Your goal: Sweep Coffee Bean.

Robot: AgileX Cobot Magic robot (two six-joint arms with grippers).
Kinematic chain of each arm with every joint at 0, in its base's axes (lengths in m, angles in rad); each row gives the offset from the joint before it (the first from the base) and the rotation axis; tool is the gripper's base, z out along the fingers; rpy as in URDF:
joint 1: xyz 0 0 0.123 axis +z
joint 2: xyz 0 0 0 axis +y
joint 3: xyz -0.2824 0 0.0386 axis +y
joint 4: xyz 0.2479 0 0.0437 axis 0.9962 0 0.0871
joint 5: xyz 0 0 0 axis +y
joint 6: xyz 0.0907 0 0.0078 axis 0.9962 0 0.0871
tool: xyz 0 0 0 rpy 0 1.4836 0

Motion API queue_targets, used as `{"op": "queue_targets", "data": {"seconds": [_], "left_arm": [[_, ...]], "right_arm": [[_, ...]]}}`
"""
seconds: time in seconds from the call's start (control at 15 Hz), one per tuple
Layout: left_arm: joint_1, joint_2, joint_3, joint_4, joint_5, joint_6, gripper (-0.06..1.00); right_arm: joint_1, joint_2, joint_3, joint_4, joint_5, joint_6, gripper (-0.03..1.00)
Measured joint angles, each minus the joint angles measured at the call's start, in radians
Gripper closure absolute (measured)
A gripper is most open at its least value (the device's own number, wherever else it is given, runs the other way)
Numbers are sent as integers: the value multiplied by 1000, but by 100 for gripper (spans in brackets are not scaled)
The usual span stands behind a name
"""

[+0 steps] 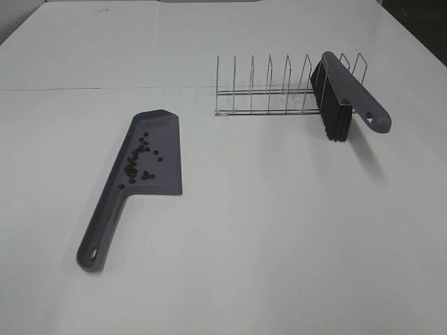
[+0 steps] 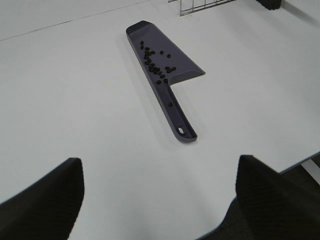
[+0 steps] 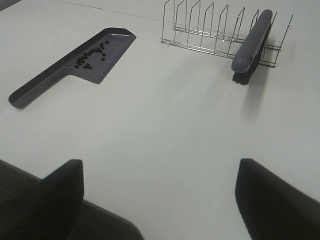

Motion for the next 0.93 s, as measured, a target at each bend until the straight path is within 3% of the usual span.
{"op": "queue_targets", "data": {"seconds": [0.2, 0.33, 0.4, 0.53, 0.93], "left_arm": [[28, 0, 0, 0, 0, 0, 19], [150, -1, 0, 0, 0, 0, 19], [286, -26, 0, 0, -1, -1, 19], [388, -70, 0, 0, -2, -1, 19], [408, -74, 0, 0, -3, 0, 19]], "right_arm": [[-2, 0, 0, 0, 0, 0, 27], [-69, 0, 0, 0, 0, 0, 27], [-175, 0, 0, 0, 0, 0, 27], [-266, 0, 0, 0, 0, 0, 27], [-302, -5, 0, 0, -2, 0, 27]]}}
